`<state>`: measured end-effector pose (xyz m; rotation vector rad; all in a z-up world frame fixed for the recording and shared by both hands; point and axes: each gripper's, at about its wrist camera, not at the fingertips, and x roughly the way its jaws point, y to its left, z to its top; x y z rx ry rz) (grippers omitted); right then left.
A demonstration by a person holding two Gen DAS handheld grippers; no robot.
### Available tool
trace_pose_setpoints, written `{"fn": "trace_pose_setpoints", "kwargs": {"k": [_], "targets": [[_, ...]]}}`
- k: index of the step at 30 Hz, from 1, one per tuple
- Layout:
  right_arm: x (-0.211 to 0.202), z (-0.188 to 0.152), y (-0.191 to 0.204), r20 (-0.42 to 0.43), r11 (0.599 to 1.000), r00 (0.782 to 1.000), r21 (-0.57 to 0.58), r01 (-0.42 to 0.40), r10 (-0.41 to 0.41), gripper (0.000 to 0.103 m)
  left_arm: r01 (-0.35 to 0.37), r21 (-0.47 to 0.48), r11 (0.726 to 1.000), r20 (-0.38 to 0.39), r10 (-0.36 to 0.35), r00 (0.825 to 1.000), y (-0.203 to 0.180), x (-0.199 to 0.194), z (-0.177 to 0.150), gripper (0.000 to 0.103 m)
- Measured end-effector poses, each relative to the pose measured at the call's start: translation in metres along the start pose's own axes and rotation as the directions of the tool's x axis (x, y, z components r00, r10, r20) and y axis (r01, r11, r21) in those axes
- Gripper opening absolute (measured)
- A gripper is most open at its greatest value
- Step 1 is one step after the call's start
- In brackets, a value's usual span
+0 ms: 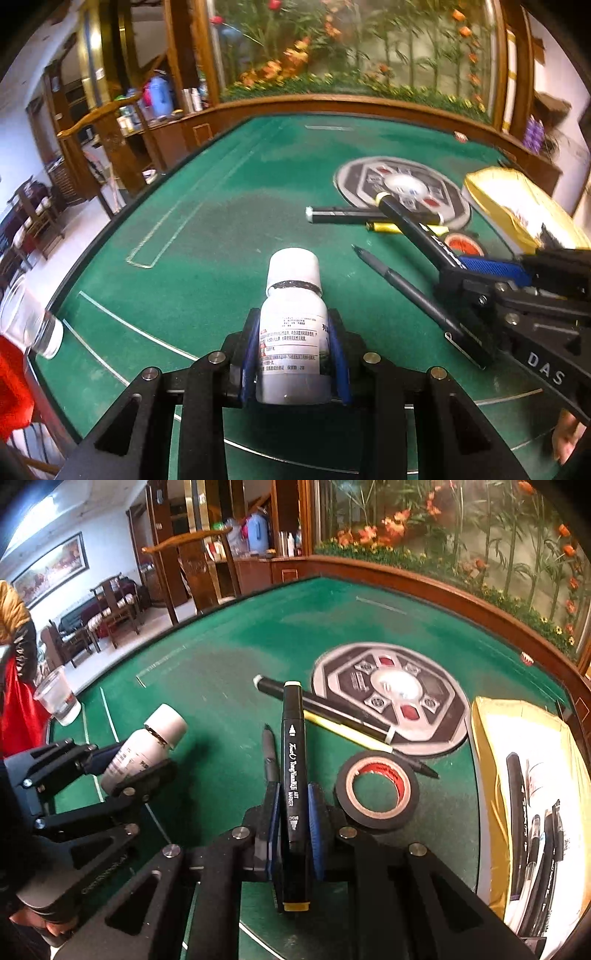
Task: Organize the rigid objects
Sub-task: 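Lift the white bottle and black marker off the table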
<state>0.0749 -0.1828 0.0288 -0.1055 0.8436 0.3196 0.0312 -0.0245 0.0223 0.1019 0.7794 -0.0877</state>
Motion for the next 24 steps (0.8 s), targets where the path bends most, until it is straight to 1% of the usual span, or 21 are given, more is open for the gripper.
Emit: {"fn": "trace_pose_setpoints", "kwargs": {"k": [4, 10, 16, 24], "targets": [[-0.009, 0.001, 0.004, 0.028, 0.999, 0.999, -0.002, -0.042, 0.042, 0.014, -0.031, -0.043, 0.999, 0.028, 0.033, 0.999, 0.006, -0.006, -0.001, 0.036], [-0.013, -0.002, 0.015, 0.026, 0.995, 0.995, -0.015, -0.099, 0.100, 0.014, -0.064, -0.067, 0.996, 0.055, 0.068, 0.996, 0.008, -0.011, -0.002, 0.036], [-0.015, -0.005, 0.024, 0.028, 0.993, 0.993, -0.029, -0.118, 0.119, 0.014, -0.085, -0.075, 0.994, 0.074, 0.090, 0.993, 0.009, -0.014, -0.001, 0.036], [-0.013, -0.006, 0.023, 0.026, 0.990, 0.990, -0.031, -0.139, 0.139, 0.014, -0.122, -0.062, 0.991, 0.095, 0.127, 0.987, 0.004, -0.019, -0.003, 0.036]]}}
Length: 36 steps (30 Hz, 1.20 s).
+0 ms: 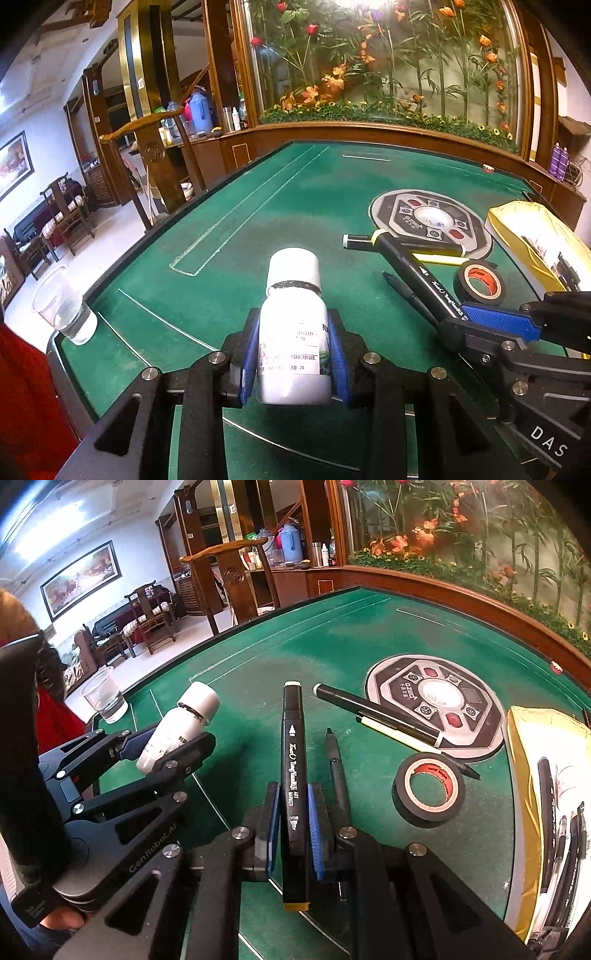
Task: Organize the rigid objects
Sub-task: 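Lift the white bottle and black marker off the table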
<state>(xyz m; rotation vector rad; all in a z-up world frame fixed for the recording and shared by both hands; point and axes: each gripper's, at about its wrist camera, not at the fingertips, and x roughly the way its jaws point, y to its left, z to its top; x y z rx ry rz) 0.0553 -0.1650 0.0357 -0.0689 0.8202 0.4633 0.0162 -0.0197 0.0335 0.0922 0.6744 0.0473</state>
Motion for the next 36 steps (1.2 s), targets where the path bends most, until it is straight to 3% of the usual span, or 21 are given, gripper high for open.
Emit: {"fn": "trace_pose_setpoints", "kwargs": {"k": [36], "targets": [[-0.0027, 0.0013, -0.0058, 0.002, 0.999, 0.999, 0.038, -0.037, 0.037, 0.014, -0.073, 0.008, 0.997, -0.001, 0.073, 0.997, -0.0002, -0.0029, -0.0037, 0.036]]}}
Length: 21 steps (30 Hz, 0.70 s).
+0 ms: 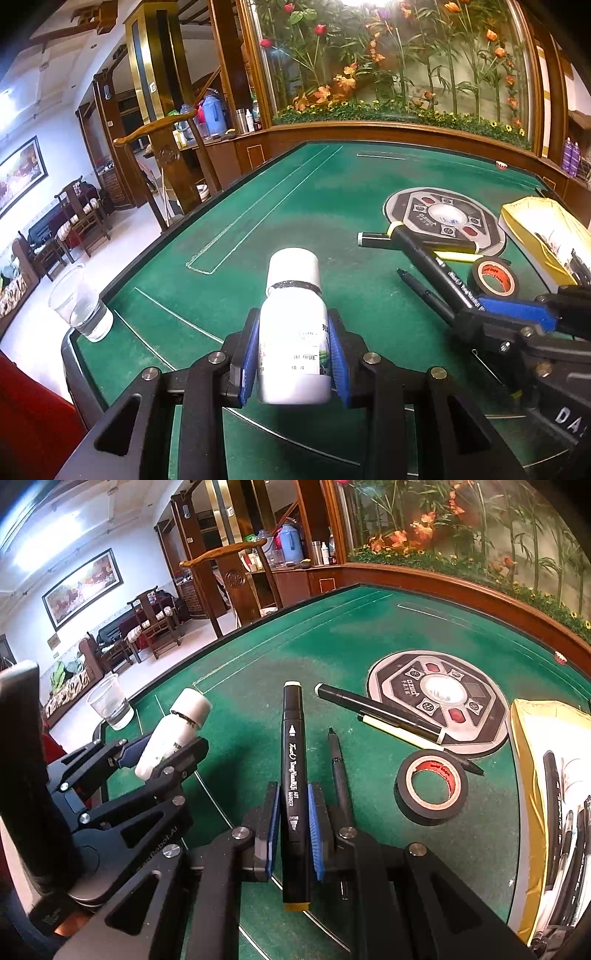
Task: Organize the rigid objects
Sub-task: 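Lift the white bottle and black marker off the table, then carry the bottle and marker over the tray, lower them in, open both tools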
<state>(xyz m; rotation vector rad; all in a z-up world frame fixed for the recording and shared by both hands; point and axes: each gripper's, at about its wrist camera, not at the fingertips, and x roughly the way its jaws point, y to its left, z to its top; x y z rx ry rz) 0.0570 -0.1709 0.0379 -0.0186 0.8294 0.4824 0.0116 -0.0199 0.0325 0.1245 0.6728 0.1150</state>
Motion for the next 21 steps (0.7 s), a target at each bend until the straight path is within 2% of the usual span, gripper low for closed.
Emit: {"fn": "trace_pose_setpoints", "kwargs": {"k": [4, 8, 12, 21], "targets": [[-0.011, 0.003, -0.007, 0.017, 0.999, 1.000, 0.035, -0.017, 0.016, 0.014, 0.020, -0.005, 1.000, -0.011, -0.020, 1.000, -0.003, -0.003, 0.003, 0.036], [-0.025, 0.004, -0.019, 0.039, 0.997, 0.999, 0.067, -0.027, 0.025, 0.014, 0.104, -0.035, 0.994, -0.029, -0.105, 0.994, -0.006, -0.010, 0.012, 0.036], [-0.048, 0.004, -0.036, 0.079, 0.993, 0.997, 0.111, -0.033, 0.024, 0.014, 0.202, -0.061, 0.978, -0.058, -0.205, 0.977, -0.015, -0.019, 0.021, 0.036], [-0.098, -0.003, -0.090, 0.153, 0.975, 0.988, 0.223, -0.001, -0.034, 0.014, 0.334, -0.036, 0.942, -0.061, -0.335, 0.940, -0.061, -0.044, 0.047, 0.036]]}}
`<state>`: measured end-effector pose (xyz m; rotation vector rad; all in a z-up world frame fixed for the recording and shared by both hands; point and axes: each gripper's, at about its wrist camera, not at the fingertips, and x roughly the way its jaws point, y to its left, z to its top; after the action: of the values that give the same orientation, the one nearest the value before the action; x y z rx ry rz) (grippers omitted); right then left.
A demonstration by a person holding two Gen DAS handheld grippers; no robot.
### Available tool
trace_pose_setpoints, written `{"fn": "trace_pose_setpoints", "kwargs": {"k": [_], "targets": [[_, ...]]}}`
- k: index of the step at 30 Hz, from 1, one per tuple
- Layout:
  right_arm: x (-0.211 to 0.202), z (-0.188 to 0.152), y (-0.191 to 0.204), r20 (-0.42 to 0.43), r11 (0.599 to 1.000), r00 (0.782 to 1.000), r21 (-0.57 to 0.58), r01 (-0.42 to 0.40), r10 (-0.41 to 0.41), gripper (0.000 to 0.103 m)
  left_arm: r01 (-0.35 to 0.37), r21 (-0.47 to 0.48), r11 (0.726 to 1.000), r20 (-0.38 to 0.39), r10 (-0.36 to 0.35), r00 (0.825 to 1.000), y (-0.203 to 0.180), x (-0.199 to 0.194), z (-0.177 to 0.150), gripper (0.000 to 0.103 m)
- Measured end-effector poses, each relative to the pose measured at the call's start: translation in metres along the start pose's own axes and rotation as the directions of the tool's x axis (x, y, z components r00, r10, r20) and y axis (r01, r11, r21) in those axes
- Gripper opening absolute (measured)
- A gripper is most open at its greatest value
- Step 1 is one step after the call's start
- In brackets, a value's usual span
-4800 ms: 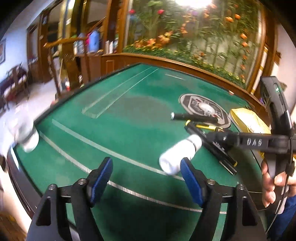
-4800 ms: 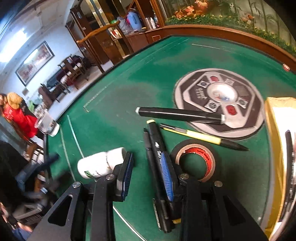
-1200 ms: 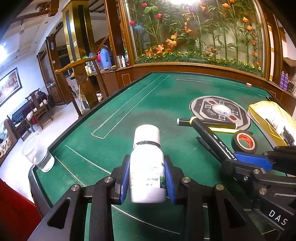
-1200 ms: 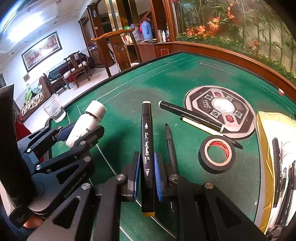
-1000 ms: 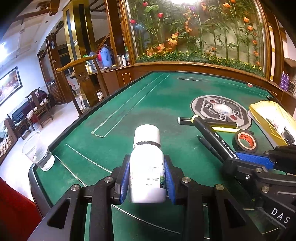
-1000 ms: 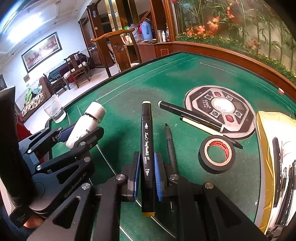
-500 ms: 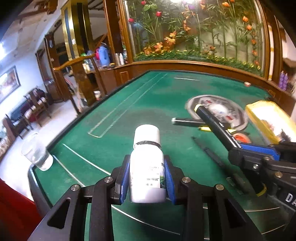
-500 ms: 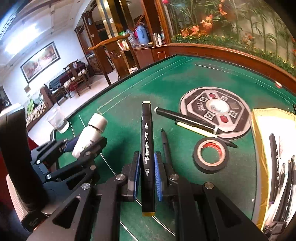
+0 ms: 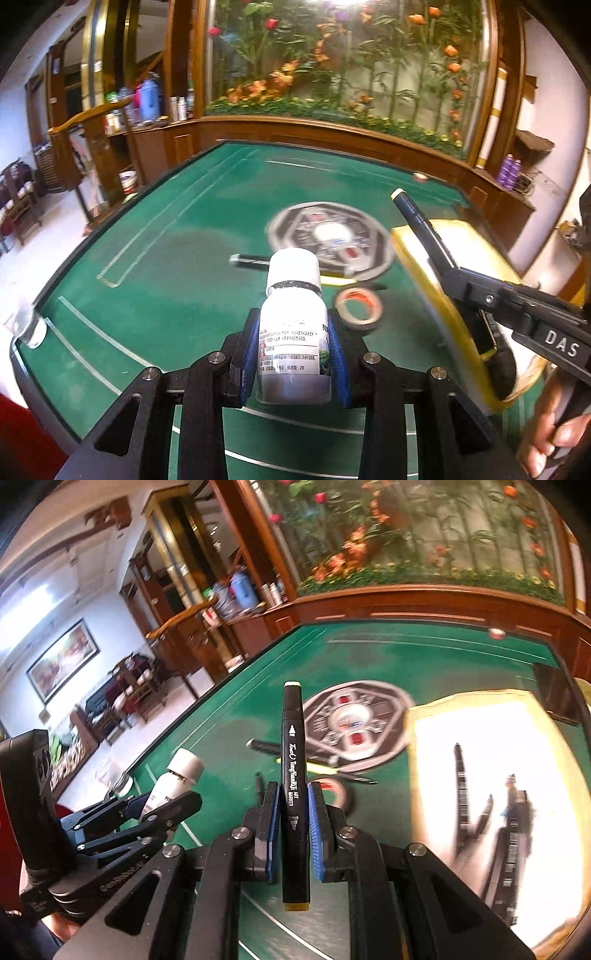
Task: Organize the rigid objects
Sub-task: 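Carry the bottle and marker over the tray, lower them in, open both tools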
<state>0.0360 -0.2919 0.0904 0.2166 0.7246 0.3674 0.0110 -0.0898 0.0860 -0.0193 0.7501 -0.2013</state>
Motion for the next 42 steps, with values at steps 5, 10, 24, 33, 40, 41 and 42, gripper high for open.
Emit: {"fn": "trace_pose_setpoints", "kwargs": {"k": [5, 10, 24, 33, 40, 41, 42], "targets": [[-0.024, -0.001, -0.038, 0.028, 0.997, 0.999, 0.061, 0.044, -0.046, 0.014, 0.072, 0.032, 0.997, -0.018, -0.071, 0.997, -0.039, 0.005, 0.012, 0.035], [-0.043, -0.006, -0.075, 0.050, 0.987, 0.993, 0.129, 0.100, -0.107, 0.014, 0.152, 0.058, 0.987, -0.057, -0.149, 0.987, -0.082, 0.016, 0.022, 0.035], [-0.026, -0.019, -0.149, -0.073, 0.906, 0.955, 0.305, 0.295, -0.287, 0.014, 0.251, 0.083, 0.964, -0.215, -0.229, 0.949, -0.171, 0.078, 0.019, 0.035], [-0.022, -0.023, -0.155, -0.109, 0.898, 0.953, 0.319, 0.303, -0.283, 0.014, 0.258, 0.077, 0.963, -0.248, -0.232, 0.941, -0.174, 0.092, 0.008, 0.035], [-0.024, -0.021, -0.157, -0.109, 0.888, 0.946, 0.325, 0.325, -0.306, 0.016, 0.280, 0.068, 0.958, -0.254, -0.255, 0.933, -0.175, 0.092, 0.007, 0.036], [-0.025, -0.020, -0.157, -0.103, 0.888, 0.946, 0.326, 0.323, -0.306, 0.016, 0.281, 0.065, 0.957, -0.255, -0.257, 0.932, -0.174, 0.091, 0.007, 0.036], [-0.026, -0.019, -0.156, -0.097, 0.889, 0.946, 0.325, 0.323, -0.308, 0.016, 0.284, 0.061, 0.957, -0.256, -0.260, 0.931, -0.173, 0.091, 0.007, 0.039]]}}
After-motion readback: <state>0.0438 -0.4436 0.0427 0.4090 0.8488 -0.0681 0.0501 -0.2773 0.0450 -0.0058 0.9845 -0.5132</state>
